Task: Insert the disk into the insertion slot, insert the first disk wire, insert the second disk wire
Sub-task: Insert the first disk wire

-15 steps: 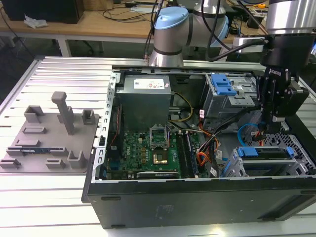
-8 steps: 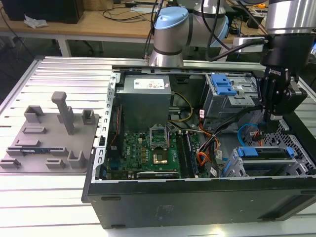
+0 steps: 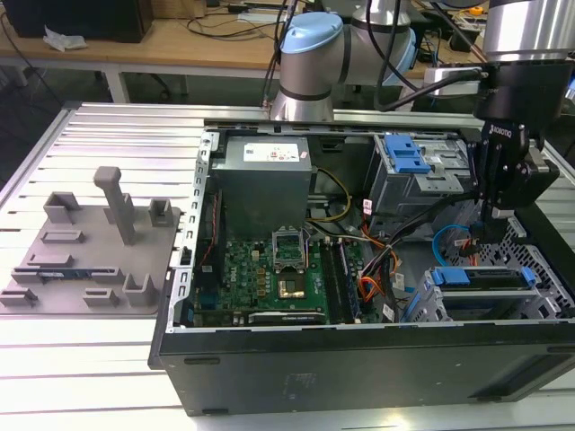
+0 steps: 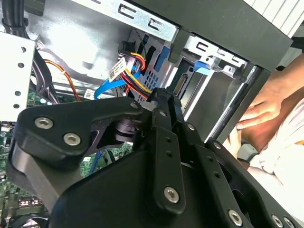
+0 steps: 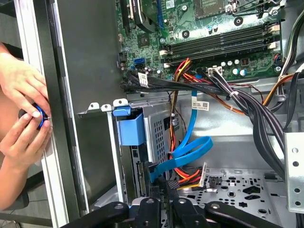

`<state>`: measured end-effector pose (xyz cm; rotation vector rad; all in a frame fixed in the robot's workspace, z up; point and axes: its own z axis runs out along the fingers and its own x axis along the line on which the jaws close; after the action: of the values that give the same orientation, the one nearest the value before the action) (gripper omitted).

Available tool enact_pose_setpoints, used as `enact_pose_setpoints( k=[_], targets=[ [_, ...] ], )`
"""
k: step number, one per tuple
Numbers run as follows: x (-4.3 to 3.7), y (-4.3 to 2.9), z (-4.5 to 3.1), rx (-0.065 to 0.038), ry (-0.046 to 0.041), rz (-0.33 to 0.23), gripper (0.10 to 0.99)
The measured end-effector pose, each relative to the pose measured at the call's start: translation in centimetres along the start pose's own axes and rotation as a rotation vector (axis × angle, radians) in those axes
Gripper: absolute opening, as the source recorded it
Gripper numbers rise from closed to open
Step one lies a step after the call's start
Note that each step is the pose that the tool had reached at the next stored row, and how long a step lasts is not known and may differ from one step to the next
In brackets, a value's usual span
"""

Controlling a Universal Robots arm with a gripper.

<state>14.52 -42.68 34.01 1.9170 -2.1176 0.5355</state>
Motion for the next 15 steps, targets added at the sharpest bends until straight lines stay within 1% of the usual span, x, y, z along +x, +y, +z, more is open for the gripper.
enact_pose_setpoints(
  k=[2,3,4,6,7,8,9,10,11,12,14,15],
  targets=[
    [0.00,-0.02,0.01,0.000,-0.0007,0.000,0.165],
    [0.02,-0.08,0.02,-0.001,-0.0083,0.000,0.165],
    [0.03,-0.22,0.05,-0.004,-0.0230,0.001,0.165],
    [0.02,-0.43,0.06,-0.008,-0.0425,0.002,0.165],
    [0.02,-0.48,0.06,-0.010,-0.0567,0.003,0.165],
    [0.03,-0.54,0.07,-0.012,-0.0772,0.004,0.165],
    [0.05,-0.56,0.07,-0.015,-0.0938,0.005,0.165],
    [0.11,-0.61,0.09,-0.020,-0.1198,0.006,0.165],
    [0.30,-0.72,0.10,-0.030,-0.1543,0.006,0.165],
    [0.48,-0.84,0.13,-0.034,-0.1723,0.006,0.165],
    [0.89,-1.00,0.10,-0.040,-0.1949,0.006,0.165],
    [1.07,-1.06,0.03,-0.043,-0.2042,0.006,0.165]
  ],
)
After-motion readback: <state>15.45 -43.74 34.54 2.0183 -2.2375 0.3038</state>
